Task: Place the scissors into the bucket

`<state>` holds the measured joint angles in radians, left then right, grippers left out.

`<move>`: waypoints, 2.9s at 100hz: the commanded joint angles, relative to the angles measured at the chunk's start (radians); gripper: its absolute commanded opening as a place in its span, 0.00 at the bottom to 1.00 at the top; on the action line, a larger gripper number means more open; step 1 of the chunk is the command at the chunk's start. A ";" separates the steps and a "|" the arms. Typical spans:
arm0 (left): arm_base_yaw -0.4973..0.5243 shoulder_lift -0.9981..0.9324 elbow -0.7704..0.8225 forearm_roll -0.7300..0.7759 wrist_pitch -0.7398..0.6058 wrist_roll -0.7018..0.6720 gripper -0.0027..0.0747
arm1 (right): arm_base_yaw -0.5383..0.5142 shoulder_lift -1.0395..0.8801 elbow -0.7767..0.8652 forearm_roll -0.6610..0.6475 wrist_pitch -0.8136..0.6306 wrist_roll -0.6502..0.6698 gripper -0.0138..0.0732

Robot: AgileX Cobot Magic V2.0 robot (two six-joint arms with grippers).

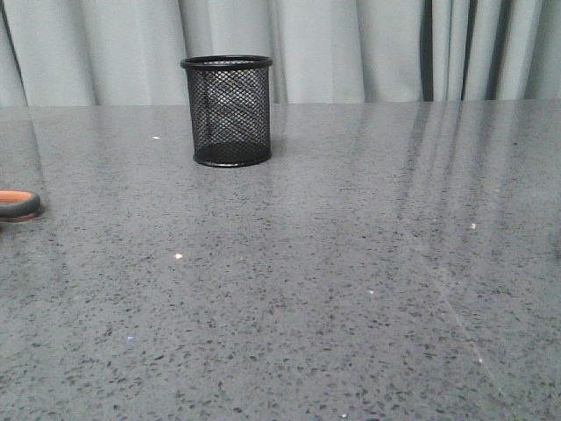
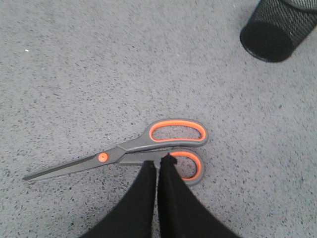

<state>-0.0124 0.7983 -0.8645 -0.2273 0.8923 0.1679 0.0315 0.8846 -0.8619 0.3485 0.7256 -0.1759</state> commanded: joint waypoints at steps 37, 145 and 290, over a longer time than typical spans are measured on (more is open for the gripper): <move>0.002 0.031 -0.044 -0.120 -0.030 0.141 0.45 | -0.006 0.001 -0.051 0.046 -0.045 -0.055 0.67; 0.002 0.563 -0.384 0.045 0.384 1.097 0.56 | 0.094 0.001 -0.051 0.047 -0.045 -0.078 0.67; 0.002 0.779 -0.394 0.039 0.386 1.316 0.57 | 0.142 0.001 -0.051 0.041 -0.051 -0.086 0.67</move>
<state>-0.0124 1.6072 -1.2322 -0.1846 1.2096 1.4834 0.1732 0.8884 -0.8756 0.3775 0.7292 -0.2473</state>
